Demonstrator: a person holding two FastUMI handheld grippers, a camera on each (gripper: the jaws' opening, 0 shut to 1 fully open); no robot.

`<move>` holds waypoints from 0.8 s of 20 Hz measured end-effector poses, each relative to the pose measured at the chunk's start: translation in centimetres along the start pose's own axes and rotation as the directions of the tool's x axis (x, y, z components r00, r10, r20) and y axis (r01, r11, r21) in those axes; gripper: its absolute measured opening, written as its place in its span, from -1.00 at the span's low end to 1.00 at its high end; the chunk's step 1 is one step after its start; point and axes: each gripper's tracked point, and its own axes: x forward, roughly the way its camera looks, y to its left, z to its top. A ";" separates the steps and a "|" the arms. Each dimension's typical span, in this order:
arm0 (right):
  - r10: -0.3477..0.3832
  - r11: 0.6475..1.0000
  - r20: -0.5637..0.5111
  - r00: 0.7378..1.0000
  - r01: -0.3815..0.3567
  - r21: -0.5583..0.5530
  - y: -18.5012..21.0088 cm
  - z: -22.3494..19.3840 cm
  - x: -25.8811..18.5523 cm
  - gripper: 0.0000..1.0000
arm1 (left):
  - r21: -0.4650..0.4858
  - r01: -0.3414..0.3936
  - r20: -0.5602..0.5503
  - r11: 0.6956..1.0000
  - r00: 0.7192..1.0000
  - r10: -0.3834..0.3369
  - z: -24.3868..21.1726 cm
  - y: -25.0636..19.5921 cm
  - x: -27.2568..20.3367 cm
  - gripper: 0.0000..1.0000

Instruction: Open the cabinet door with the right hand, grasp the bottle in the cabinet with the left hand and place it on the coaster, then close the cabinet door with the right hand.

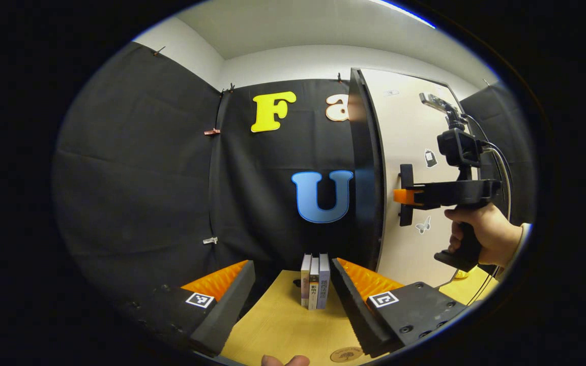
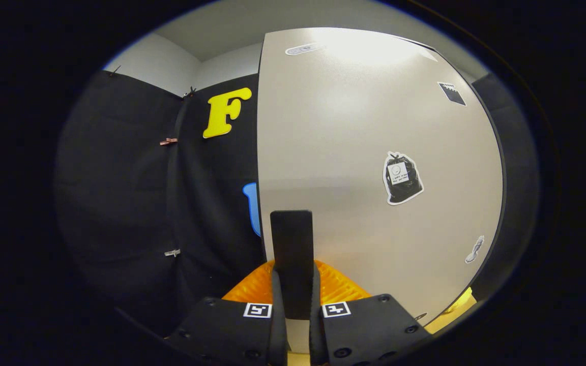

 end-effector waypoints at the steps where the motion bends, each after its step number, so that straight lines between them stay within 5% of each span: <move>1: 0.019 1.000 -0.002 1.000 -0.019 0.001 0.0 0.0 -0.7 -0.58 | 0.002 -0.002 0.001 1.000 1.000 0.002 0.1 -0.1 -0.1 0.89; 6: 0.109 0.994 -0.016 0.994 -0.109 0.016 0.3 0.1 -4.4 -0.58 | -0.007 -0.003 0.005 1.000 1.000 0.003 0.4 -1.6 -2.3 0.89; 16: 0.163 0.986 -0.015 0.986 -0.163 0.040 -1.5 1.1 -10.4 -0.58 | -0.002 0.016 0.013 1.000 1.000 -0.016 1.4 -4.9 -4.5 0.89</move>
